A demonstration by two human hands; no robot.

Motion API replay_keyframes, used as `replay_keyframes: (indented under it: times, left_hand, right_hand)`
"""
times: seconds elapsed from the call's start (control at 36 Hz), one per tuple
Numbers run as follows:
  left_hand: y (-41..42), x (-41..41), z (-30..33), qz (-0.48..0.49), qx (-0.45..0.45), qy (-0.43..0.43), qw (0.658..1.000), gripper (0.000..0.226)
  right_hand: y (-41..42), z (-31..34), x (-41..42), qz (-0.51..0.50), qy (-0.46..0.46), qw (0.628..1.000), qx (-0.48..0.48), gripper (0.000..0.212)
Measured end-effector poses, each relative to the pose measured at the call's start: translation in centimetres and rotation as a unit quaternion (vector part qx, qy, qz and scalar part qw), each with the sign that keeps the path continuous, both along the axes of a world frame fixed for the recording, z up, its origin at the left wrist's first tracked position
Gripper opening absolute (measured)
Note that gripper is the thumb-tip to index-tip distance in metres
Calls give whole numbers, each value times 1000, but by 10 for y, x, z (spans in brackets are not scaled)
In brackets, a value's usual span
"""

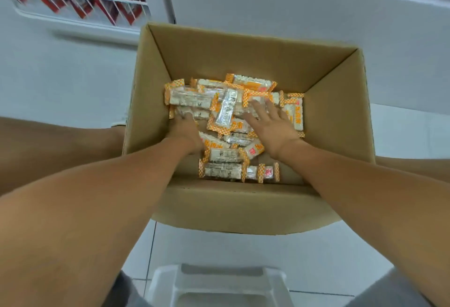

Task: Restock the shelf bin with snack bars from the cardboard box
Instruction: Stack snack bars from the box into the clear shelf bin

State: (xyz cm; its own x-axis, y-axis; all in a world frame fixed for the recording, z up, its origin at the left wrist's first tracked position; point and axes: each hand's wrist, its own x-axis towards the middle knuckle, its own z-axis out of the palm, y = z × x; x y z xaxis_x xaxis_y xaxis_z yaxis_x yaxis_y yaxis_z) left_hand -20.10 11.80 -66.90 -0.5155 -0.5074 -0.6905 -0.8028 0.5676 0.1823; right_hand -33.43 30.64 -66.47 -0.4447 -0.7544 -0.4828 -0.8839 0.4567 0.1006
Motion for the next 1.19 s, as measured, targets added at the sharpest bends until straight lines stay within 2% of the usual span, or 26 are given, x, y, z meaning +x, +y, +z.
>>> replay_keyframes:
  times: [0.06,0.11,0.17,0.25,0.33,0.36,0.44,0.53,0.56,0.61,0.69,0.78,0.83,0.89,0.92,0.97,1.03,1.08,1.11,1.14,1.17,1.19]
  left_hand:
    - [3,-6,-5,12,44,-5,999,90]
    - [6,-10,-11,27,129,-4,991,76]
    - [12,-10,-13,54,196,-3,979,68]
    - [18,-11,-15,94,235,8,967,67]
    - [18,-19,-11,199,269,56,941,28]
    - [19,-21,-9,235,273,79,929,27]
    - [21,-27,0,304,300,145,892,41]
    - [26,-32,9,338,342,176,859,72]
    - [27,-33,10,349,352,183,849,68]
    - [31,-33,11,366,360,203,834,51]
    - [37,-32,16,356,342,218,842,63]
    - [41,-27,22,337,316,214,861,83]
    - [42,-24,24,344,330,199,856,92]
    - [41,-22,24,351,336,185,854,103]
    - [39,-23,22,356,340,175,853,109]
    - [39,-26,22,339,352,155,858,124]
    - [38,-31,21,333,368,156,854,136]
    - [39,-35,25,328,360,163,858,140]
    - [39,-37,26,332,361,167,855,132]
    - [38,-38,26,337,367,175,849,113]
    - [38,-39,24,346,374,186,840,84]
    - [37,-39,20,357,377,190,833,78]
  right_hand:
    - [-1,-4,3,-26,-2,999,-21,95]
    - [0,-10,3,-66,-23,996,-52,80]
    - [1,-13,-1,-104,-51,989,-88,74]
    - [2,-13,-6,-147,-90,975,-143,66]
    - [2,-9,-6,-218,-151,943,-203,60]
    - [0,-6,-6,-244,-164,928,-229,56]
    - [-6,4,-4,-332,-192,873,-303,34]
    - [-12,9,-5,-450,-258,792,-323,40]
    - [-13,7,-7,-466,-275,780,-316,40]
    - [-13,14,-9,-471,-291,779,-294,28]
    - [-12,30,-8,-479,-330,762,-284,5]
    - [-8,31,-8,-505,-342,735,-298,13]
    - [-6,33,-6,-543,-357,679,-342,15]
    - [-4,36,-6,-604,-376,589,-383,12]
    - [-3,38,-5,-633,-397,537,-391,17]
    - [0,40,-4,-655,-472,454,-377,29]
    - [2,40,-3,-649,-548,398,-348,40]
    - [4,41,-1,-651,-591,338,-336,40]
    - [4,40,0,-652,-598,326,-334,39]
    - [3,38,0,-650,-596,338,-330,39]
    - [3,36,1,-643,-589,370,-318,42]
    - [2,34,1,-636,-577,413,-303,44]
